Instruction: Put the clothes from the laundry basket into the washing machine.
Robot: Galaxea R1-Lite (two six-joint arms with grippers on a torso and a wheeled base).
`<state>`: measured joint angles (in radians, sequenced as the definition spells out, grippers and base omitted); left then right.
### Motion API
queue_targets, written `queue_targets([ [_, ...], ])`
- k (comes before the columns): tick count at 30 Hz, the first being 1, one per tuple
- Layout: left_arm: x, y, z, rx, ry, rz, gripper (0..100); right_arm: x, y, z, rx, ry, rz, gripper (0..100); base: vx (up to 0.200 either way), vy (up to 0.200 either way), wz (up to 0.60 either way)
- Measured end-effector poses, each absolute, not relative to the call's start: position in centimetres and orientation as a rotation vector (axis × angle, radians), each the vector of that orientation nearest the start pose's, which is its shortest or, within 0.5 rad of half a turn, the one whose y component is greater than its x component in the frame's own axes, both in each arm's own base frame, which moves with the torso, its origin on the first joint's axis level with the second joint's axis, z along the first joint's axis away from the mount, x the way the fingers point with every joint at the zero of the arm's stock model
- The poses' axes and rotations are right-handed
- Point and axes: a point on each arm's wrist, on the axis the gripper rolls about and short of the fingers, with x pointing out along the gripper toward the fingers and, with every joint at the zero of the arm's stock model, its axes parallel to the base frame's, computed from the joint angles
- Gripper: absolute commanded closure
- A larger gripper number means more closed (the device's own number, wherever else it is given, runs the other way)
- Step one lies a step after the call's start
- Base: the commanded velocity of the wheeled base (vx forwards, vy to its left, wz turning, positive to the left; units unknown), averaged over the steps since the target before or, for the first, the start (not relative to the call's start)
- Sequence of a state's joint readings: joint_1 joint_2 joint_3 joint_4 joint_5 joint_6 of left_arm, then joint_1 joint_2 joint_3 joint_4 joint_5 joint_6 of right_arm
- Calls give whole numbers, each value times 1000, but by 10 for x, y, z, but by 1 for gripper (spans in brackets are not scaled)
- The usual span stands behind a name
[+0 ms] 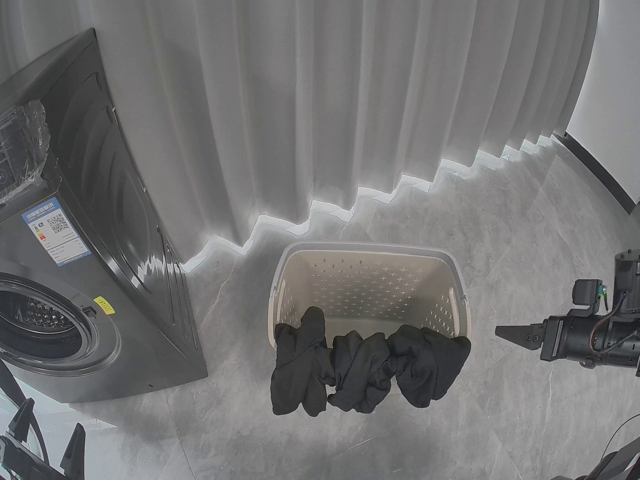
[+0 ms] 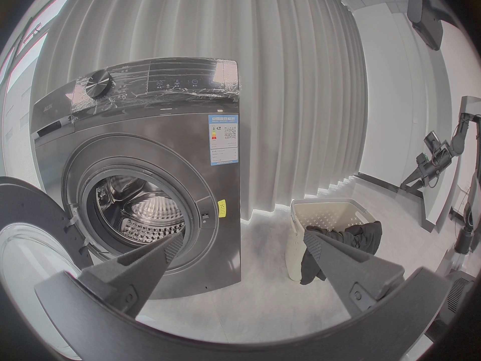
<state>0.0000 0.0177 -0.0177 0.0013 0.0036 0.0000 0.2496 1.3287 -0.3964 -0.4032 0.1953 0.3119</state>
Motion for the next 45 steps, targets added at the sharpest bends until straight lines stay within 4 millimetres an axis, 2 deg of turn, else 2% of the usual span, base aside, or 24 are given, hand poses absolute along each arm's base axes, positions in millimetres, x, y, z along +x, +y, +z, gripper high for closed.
queue_targets([
  [13, -23, 0, 81, 1, 2, 4, 0, 222, 75, 104, 263, 634, 391, 0, 0, 0, 0],
  [20, -23, 0, 81, 3, 1, 4, 0, 239, 90, 76, 247, 668, 409, 0, 0, 0, 0],
  [25, -23, 0, 81, 3, 2, 4, 0, 253, 103, 57, 230, 624, 421, 0, 0, 0, 0],
  [34, -23, 0, 81, 1, 2, 3, 0, 257, 108, 23, 125, 605, 456, 0, 0, 0, 0],
  [45, -23, 0, 81, 2, 2, 4, 0, 266, 112, -1, 71, 557, 495, 0, 0, 0, 0],
])
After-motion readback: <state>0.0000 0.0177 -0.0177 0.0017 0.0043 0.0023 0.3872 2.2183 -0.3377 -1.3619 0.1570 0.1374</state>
